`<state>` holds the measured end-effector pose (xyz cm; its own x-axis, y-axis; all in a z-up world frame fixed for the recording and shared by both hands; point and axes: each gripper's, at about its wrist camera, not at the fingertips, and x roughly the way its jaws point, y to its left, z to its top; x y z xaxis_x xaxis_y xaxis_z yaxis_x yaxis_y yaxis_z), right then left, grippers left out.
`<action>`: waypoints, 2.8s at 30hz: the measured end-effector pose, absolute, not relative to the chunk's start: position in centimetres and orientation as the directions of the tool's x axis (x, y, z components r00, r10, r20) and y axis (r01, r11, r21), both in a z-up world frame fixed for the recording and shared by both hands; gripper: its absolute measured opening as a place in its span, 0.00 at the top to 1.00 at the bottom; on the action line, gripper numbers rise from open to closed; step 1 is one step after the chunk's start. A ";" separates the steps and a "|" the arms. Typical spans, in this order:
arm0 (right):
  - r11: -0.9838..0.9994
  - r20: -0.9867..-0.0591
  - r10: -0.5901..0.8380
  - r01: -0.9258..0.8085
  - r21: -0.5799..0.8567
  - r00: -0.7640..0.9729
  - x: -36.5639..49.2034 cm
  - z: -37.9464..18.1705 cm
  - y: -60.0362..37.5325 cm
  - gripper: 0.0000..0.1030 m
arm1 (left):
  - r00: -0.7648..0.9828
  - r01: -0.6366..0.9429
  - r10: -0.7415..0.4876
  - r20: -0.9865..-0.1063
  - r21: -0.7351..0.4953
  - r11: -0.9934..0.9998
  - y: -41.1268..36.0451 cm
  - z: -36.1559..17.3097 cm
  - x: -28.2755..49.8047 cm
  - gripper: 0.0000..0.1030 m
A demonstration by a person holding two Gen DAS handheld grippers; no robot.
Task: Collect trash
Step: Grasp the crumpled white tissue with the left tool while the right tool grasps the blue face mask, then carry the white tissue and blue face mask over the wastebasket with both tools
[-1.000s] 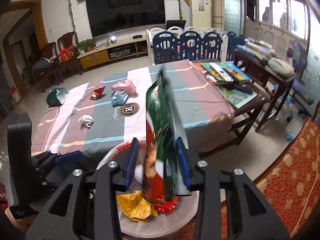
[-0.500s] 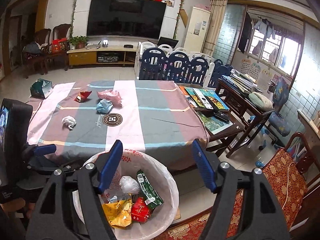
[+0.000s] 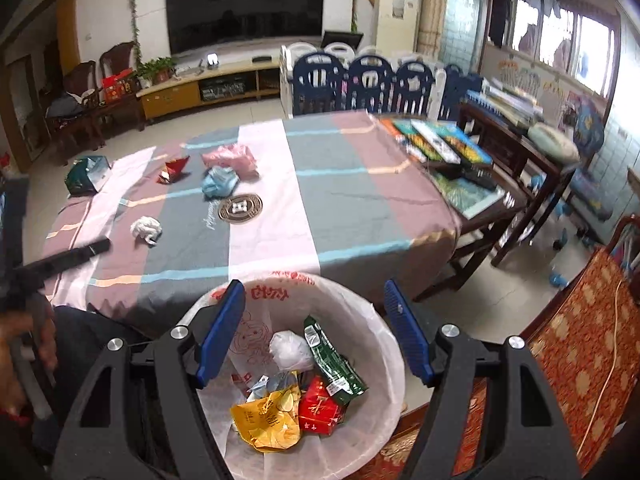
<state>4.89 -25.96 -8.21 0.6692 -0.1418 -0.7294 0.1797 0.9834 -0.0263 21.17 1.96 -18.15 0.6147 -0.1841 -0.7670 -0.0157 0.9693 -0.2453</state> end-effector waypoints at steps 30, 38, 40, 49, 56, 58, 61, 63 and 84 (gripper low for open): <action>1.000 -0.848 -0.006 -0.023 -0.021 0.529 40.7 -23.6 -13.9 0.64 | 0.622 -0.031 -0.152 -0.768 -0.218 0.975 4.2 -24.1 32.6 0.77; 0.997 -0.817 0.077 -0.068 0.046 0.572 33.7 -20.3 -15.2 0.82 | 0.694 -0.032 -0.081 -0.715 -0.143 0.989 3.7 -22.1 31.1 0.77; 0.994 -0.793 0.109 -0.075 0.080 0.599 30.4 -18.3 -16.3 0.82 | 0.706 -0.043 -0.059 -0.706 -0.125 0.991 3.4 -20.8 30.3 0.77; 0.985 -0.695 0.133 -0.019 0.170 0.707 16.3 -9.2 -23.1 0.82 | 0.786 0.128 -0.181 -0.592 -0.131 0.983 -3.5 -11.1 21.2 0.77; 0.978 -0.632 0.114 0.025 0.206 0.766 6.0 -4.4 -26.8 0.82 | 0.802 0.240 -0.236 -0.549 -0.066 0.969 -8.4 -7.1 13.7 0.77; 0.980 -0.622 0.097 0.033 0.195 0.777 3.7 -3.4 -27.4 0.82 | 0.801 0.259 -0.250 -0.544 -0.062 0.964 -9.4 -6.4 12.0 0.77; 0.983 -0.610 0.076 0.044 0.179 0.789 0.7 -2.1 -28.1 0.82 | 0.791 0.294 -0.273 -0.548 -0.052 0.955 -10.9 -5.8 9.5 0.77; 0.983 -0.594 0.066 0.050 0.177 0.802 -1.2 -1.1 -28.7 0.82 | 0.788 0.310 -0.282 -0.547 -0.042 0.950 -11.7 -5.5 7.9 0.77; 0.987 -0.602 0.075 0.028 0.160 0.795 -2.8 -1.0 -28.8 0.82 | 0.785 0.307 -0.265 -0.560 -0.019 0.951 -12.3 -5.4 5.6 0.77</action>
<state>-2.78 -28.78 -1.00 0.7952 0.0747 -0.6017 0.0284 0.9867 0.1599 5.59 -12.32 -5.44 0.7852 -0.2646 -0.5599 0.3072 0.9514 -0.0188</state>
